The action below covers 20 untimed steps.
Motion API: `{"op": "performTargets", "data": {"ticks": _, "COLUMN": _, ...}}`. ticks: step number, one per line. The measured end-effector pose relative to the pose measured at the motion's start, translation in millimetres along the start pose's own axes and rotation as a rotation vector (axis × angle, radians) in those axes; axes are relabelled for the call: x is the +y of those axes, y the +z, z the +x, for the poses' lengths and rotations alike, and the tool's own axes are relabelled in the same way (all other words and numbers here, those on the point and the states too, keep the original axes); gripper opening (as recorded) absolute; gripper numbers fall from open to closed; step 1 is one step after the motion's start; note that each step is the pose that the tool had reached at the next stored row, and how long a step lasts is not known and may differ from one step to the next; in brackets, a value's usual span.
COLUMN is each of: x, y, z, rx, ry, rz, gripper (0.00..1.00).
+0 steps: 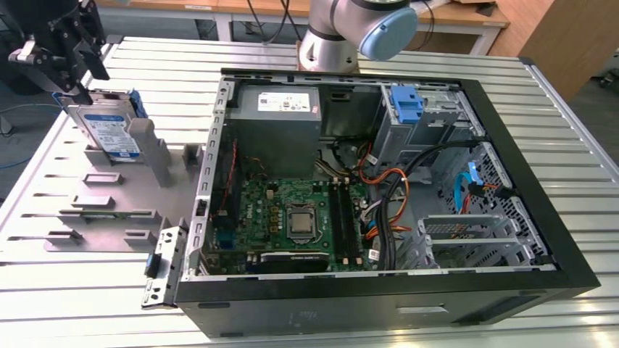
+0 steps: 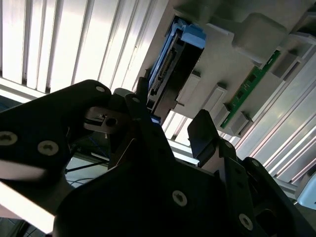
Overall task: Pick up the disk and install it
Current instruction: 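Pick up the disk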
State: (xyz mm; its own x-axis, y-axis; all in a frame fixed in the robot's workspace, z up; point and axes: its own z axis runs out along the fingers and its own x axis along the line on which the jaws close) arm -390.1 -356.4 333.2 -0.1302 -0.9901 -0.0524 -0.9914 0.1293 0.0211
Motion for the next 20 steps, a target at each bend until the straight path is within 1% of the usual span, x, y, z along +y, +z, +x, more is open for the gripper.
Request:
{"op": "performTargets", "data": {"ticks": 4, "x": -0.1, "y": 1.3, "z": 0.1, "rx": -0.0003, "ry": 0.0, "rz": 0.0004, "gripper": 0.59}}
{"op": "performTargets", "data": {"ticks": 12, "x": -0.2, "y": 13.8, "z": 0.7, "rx": 0.0, "ry": 0.0, "rz": 0.0, "gripper": 0.59}}
{"op": "performTargets", "data": {"ticks": 16, "x": 0.7, "y": 17.5, "z": 1.0, "rx": 0.0, "ry": 0.0, "rz": 0.0, "gripper": 0.59}}
{"op": "performTargets", "data": {"ticks": 20, "x": 3.5, "y": 19.7, "z": 1.2, "rx": -0.0002, "ry": -0.003, "rz": 0.0, "gripper": 0.59}}
